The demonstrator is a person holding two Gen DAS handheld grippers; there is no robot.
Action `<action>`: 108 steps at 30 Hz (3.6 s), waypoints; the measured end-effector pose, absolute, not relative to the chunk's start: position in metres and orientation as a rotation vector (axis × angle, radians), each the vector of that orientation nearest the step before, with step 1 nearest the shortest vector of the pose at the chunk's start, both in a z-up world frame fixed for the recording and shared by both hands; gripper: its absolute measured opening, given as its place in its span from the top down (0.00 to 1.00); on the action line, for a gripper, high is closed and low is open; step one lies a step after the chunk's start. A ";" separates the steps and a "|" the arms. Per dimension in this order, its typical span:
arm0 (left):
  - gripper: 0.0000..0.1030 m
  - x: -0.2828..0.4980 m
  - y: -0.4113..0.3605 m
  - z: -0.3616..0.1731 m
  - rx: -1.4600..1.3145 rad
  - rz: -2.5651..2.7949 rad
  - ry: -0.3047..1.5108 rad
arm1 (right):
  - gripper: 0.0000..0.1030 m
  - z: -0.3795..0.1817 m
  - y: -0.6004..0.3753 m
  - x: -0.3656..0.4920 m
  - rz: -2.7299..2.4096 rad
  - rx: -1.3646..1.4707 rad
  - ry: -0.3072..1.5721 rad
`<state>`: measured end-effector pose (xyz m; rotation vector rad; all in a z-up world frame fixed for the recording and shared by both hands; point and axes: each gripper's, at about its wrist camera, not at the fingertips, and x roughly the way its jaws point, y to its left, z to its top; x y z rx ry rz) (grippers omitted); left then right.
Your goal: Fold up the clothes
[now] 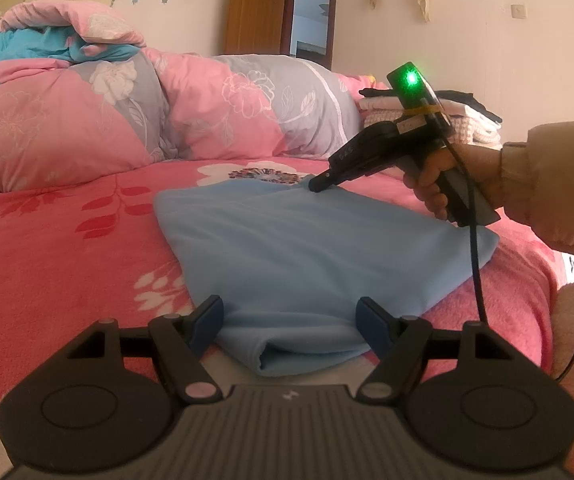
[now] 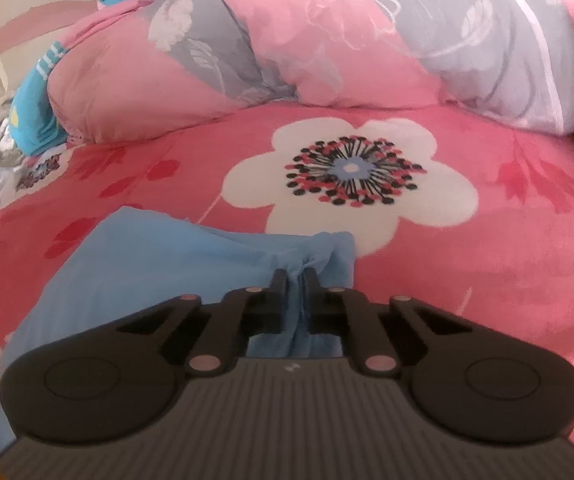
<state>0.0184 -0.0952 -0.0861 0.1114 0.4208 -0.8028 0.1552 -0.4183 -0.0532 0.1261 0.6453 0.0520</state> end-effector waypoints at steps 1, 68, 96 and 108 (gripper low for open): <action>0.28 0.018 -0.094 -0.086 0.101 -0.801 0.419 | 0.95 -0.052 -0.417 0.155 0.046 0.114 0.637; 0.28 0.027 -0.044 -0.087 -0.106 -0.732 0.477 | 0.97 -0.061 -0.427 -0.070 -0.089 0.862 0.543; 0.33 -0.039 -0.115 -0.075 0.574 -0.649 0.203 | 0.97 -0.107 -0.443 -0.087 -0.074 1.032 0.469; 0.33 -0.042 -0.124 -0.079 0.693 -0.618 0.198 | 0.97 -0.108 -0.441 -0.088 -0.066 1.025 0.473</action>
